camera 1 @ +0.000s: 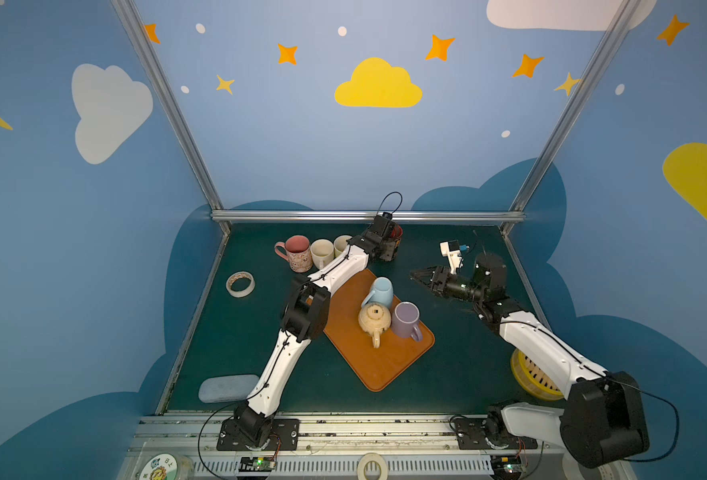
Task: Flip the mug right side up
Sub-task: 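Lower the black mug onto the table beside the light green mug with the left gripper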
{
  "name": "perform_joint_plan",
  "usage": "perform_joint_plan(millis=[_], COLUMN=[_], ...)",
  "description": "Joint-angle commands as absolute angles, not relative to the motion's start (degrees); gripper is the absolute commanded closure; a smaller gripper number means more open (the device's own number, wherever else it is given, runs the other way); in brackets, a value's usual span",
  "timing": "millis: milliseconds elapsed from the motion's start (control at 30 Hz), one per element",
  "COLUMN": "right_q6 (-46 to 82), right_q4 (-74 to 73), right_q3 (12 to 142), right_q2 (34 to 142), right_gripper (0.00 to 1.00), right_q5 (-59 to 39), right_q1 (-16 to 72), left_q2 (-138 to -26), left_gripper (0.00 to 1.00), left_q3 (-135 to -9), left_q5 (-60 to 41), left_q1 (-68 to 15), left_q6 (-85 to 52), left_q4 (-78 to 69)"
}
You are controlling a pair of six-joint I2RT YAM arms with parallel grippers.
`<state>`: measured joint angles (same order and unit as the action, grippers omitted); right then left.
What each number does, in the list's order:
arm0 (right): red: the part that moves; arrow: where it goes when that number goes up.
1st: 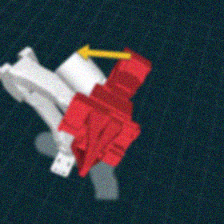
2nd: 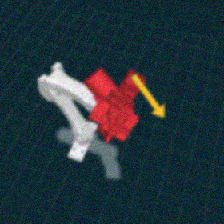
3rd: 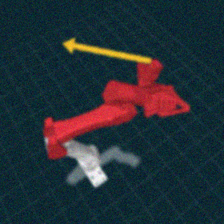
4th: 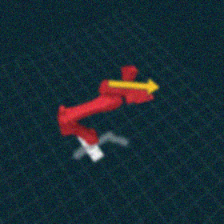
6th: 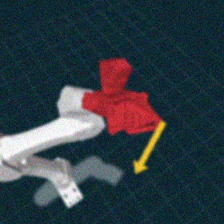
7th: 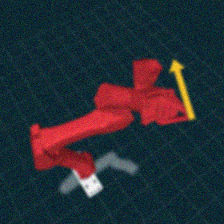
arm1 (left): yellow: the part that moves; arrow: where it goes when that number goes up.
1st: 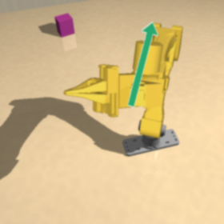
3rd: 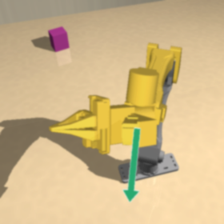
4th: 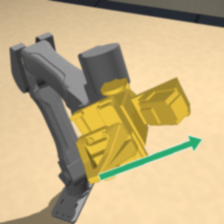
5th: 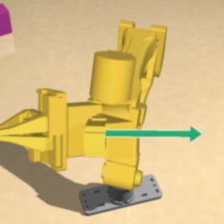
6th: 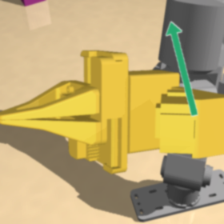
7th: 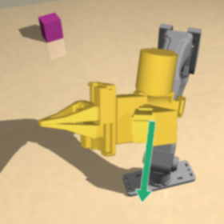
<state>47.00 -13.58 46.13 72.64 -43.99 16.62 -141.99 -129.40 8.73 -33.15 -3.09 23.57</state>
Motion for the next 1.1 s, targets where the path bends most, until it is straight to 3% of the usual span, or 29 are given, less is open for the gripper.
perform_joint_plan(millis=[0, 233, 1067], right_q6=[48.3, 49.4, 50.3], right_q4=[-16.6, -18.1, -19.1], right_q3=[45.3, 45.4, 45.0], right_q2=[73.6, 74.5, 74.9], right_gripper=[0.56, 0.56, 0.56], right_q5=[-45.5, -46.0, -46.7], right_q1=[16.5, 16.4, 16.9], left_q2=[-140.2, -139.3, -129.8], left_gripper=[0.96, 0.96, 0.96], left_q3=[-132.4, -132.0, -111.3], left_q5=[15.7, 18.8, 22.4], left_q1=[-33.1, -34.1, -34.5], left_q6=[-4.9, -5.4, -9.3], left_q4=[20.6, 24.2, 16.9])
